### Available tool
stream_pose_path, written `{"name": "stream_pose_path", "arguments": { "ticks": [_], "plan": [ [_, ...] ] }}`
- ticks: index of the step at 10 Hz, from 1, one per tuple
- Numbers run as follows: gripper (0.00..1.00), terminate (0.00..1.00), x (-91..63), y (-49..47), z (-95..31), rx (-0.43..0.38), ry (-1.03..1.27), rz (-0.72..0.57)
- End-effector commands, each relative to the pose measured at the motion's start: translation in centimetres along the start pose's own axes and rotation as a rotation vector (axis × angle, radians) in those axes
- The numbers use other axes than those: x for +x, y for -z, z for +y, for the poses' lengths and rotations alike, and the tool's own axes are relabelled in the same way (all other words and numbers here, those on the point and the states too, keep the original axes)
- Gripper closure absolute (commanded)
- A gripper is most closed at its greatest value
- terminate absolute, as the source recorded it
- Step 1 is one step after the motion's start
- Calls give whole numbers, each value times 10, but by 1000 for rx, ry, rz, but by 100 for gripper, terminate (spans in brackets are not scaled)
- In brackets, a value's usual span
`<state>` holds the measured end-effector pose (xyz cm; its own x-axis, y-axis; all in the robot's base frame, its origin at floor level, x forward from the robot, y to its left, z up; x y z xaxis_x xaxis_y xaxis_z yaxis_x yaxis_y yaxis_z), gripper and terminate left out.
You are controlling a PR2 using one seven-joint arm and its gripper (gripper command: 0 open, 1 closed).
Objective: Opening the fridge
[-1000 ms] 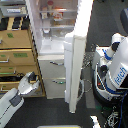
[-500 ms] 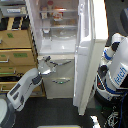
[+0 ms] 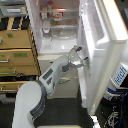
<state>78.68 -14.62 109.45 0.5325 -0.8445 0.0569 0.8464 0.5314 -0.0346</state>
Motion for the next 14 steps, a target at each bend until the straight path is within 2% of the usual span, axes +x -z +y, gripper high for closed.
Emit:
{"name": "stream_pose_path", "arguments": {
  "ticks": [1,2,4,7,10,13,14],
  "plan": [
    [0,0,146,-231,-780,95,1032,-213],
    [0,0,145,-226,-775,84,1033,-209],
    [0,0,129,-176,-660,21,951,-190],
    [0,0,-24,-57,-402,-40,690,-192],
    [0,0,-180,48,-234,-127,391,-151],
    [0,0,-321,93,-78,-129,17,-197],
    [0,0,-340,92,-54,-123,-31,-209]
  ]
}}
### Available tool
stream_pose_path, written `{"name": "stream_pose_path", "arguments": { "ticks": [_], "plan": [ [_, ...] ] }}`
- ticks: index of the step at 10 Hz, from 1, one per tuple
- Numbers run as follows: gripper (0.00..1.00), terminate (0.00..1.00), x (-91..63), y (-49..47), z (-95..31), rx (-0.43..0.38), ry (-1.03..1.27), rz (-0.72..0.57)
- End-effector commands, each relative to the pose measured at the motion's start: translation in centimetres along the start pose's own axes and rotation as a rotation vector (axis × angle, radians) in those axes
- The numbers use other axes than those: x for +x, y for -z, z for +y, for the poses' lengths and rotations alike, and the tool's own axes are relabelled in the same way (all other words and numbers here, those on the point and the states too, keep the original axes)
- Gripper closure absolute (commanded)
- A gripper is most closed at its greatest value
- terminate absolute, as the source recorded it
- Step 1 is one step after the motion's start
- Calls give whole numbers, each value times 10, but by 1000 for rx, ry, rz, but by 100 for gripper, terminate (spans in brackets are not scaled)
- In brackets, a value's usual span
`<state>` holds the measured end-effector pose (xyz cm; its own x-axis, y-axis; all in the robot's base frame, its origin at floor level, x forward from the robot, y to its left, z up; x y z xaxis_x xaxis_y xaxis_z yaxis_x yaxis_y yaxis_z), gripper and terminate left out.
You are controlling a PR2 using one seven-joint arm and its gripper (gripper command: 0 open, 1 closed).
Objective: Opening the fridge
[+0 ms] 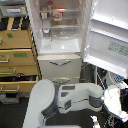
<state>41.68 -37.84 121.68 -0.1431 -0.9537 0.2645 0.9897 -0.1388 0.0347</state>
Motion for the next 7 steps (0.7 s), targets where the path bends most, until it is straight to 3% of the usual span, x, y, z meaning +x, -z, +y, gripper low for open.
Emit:
{"name": "stream_pose_path", "arguments": {
  "ticks": [1,2,7],
  "plan": [
    [0,0,-586,86,77,47,-801,-42],
    [0,0,-697,64,101,102,-975,-54],
    [0,0,-824,77,68,143,-1152,24]
  ]
}}
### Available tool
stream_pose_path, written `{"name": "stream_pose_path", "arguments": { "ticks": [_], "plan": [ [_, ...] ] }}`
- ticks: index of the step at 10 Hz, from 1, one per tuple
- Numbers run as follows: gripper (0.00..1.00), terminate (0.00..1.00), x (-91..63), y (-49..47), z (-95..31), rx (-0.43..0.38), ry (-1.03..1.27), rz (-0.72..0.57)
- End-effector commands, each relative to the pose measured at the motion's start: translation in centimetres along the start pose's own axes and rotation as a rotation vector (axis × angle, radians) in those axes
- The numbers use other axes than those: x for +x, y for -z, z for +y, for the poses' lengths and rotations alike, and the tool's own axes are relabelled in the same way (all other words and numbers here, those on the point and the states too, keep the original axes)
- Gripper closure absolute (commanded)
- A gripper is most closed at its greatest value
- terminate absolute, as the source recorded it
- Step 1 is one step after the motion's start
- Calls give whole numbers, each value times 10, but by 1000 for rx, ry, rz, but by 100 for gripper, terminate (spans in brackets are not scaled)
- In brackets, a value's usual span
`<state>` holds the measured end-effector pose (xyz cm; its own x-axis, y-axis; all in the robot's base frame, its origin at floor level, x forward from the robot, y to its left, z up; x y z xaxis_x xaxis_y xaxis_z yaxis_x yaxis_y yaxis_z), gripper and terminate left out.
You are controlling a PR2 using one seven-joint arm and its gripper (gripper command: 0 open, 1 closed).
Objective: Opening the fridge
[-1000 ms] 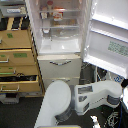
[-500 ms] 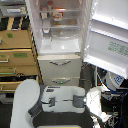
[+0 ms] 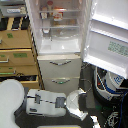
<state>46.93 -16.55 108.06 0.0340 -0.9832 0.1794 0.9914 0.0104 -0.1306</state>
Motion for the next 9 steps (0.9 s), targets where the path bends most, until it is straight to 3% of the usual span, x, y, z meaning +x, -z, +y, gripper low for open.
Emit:
{"name": "stream_pose_path", "arguments": {
  "ticks": [1,4,9],
  "plan": [
    [0,0,-570,36,149,234,-1012,-129],
    [0,0,-608,37,95,309,-1080,-147],
    [0,0,-641,47,10,346,-1139,-169]
  ]
}}
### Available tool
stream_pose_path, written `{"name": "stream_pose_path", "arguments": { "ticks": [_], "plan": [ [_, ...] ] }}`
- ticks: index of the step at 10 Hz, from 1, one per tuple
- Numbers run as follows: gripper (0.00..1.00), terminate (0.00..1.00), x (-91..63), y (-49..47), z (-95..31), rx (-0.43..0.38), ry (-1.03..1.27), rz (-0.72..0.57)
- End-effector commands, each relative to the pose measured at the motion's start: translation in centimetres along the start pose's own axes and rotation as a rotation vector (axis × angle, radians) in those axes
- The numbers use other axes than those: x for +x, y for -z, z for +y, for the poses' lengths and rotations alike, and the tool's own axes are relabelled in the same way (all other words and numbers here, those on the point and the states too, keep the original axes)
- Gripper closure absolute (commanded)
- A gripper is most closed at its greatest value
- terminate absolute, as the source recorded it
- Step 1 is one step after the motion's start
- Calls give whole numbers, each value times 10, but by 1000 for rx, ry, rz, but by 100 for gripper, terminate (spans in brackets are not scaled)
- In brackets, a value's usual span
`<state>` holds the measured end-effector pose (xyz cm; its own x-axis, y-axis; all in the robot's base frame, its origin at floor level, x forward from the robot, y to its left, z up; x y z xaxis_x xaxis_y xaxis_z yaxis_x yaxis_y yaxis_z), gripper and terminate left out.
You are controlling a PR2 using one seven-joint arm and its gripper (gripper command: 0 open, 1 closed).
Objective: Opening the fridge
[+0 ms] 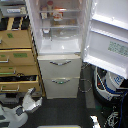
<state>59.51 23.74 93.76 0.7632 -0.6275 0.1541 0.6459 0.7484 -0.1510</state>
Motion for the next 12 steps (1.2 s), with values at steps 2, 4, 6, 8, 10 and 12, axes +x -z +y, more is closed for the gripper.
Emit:
{"name": "stream_pose_path", "arguments": {
  "ticks": [2,4,6,8,10,12],
  "plan": [
    [0,0,-244,-18,52,169,-322,-206],
    [0,0,-225,0,41,131,-323,-215],
    [0,0,-199,0,32,124,-291,-219],
    [0,0,-161,-15,36,133,-262,-226],
    [0,0,-115,-28,34,142,-207,-235],
    [0,100,-98,-27,39,153,-207,-231]
  ]
}}
